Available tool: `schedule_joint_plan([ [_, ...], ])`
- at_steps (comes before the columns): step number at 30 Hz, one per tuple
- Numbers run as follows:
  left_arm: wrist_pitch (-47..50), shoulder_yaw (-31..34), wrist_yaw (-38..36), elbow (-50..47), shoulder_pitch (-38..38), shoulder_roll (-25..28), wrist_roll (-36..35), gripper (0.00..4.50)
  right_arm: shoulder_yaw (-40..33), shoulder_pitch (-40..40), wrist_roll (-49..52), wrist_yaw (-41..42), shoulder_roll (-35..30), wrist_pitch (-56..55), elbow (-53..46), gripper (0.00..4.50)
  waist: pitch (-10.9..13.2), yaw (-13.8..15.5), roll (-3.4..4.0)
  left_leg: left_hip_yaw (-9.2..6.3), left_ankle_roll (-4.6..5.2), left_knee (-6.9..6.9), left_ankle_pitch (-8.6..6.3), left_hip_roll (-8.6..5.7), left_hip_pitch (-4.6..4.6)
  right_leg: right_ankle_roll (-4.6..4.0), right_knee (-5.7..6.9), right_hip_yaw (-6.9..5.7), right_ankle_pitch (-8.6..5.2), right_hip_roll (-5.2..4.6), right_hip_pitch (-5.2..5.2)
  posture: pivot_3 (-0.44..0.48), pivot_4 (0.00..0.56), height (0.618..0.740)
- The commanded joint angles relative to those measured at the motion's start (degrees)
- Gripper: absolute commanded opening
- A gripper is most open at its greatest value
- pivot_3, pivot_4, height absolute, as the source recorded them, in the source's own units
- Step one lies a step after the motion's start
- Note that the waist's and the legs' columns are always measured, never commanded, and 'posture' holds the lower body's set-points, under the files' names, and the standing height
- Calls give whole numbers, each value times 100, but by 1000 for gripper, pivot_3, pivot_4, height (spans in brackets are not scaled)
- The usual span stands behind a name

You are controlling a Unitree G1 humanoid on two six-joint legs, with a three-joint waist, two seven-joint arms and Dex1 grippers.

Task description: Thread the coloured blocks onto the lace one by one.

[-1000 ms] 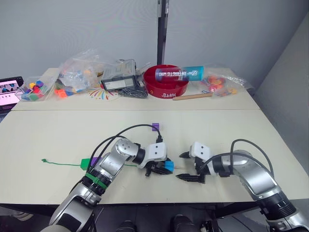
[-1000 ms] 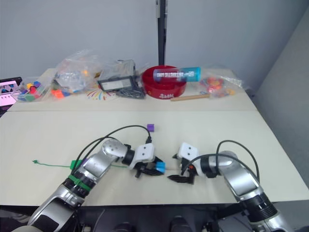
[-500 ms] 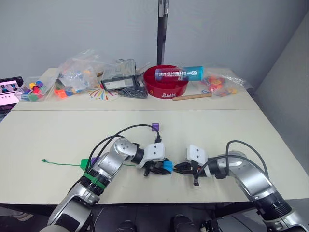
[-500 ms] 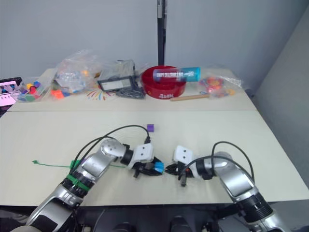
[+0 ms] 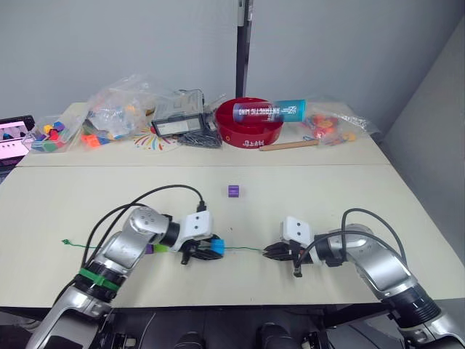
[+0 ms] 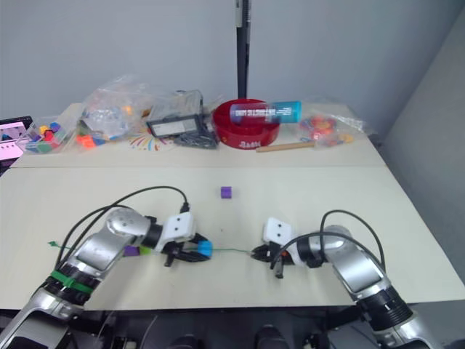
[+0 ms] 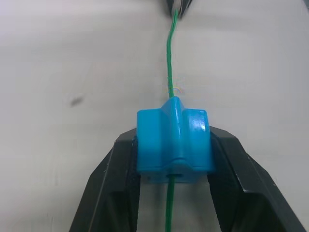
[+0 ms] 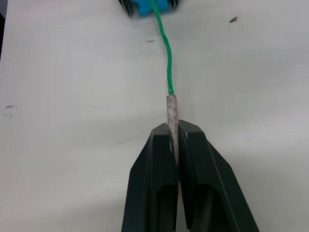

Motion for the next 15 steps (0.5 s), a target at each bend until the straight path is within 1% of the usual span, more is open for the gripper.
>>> schedule_joint_plan([
  [1, -392, 352, -113, 358, 382, 656, 128, 1388, 5, -42, -68, 45, -65, -77, -5, 0, 0, -15, 0, 1, 0, 0, 0, 0, 2, 0, 0, 0, 0, 0, 0, 0, 150, 731],
  [3, -710, 542, -160, 661, 588, 1060, 156, 1388, 23, -44, -69, 81, -73, -88, -11, 0, 0, -65, 0, 4, 2, -2, -1, 8, 7, -2, 1, 2, 0, 7, -1, 0, 150, 731],
  [8, -1367, 785, -362, 1399, 880, 1668, 190, 1388, 37, -61, -82, 130, -79, -134, 27, 0, -15, -147, 27, 9, 4, -18, -2, 13, 28, -12, 10, 5, -1, 13, 5, 0, 150, 731],
  [12, -1934, 891, -438, 1969, 1038, 1898, 305, 1388, 39, -91, -96, 175, -72, -176, 76, 0, -18, -159, 33, 13, 4, -20, -2, 15, 35, -12, 9, 7, -2, 14, 9, 0, 150, 731],
  [15, -2094, 965, -446, 2136, 1032, 1826, 223, 1388, 56, -128, -118, 199, -45, -206, 123, 0, -27, -162, 47, 18, 5, -26, -3, 17, 43, -13, 11, 11, -2, 17, 10, 0, 150, 731],
])
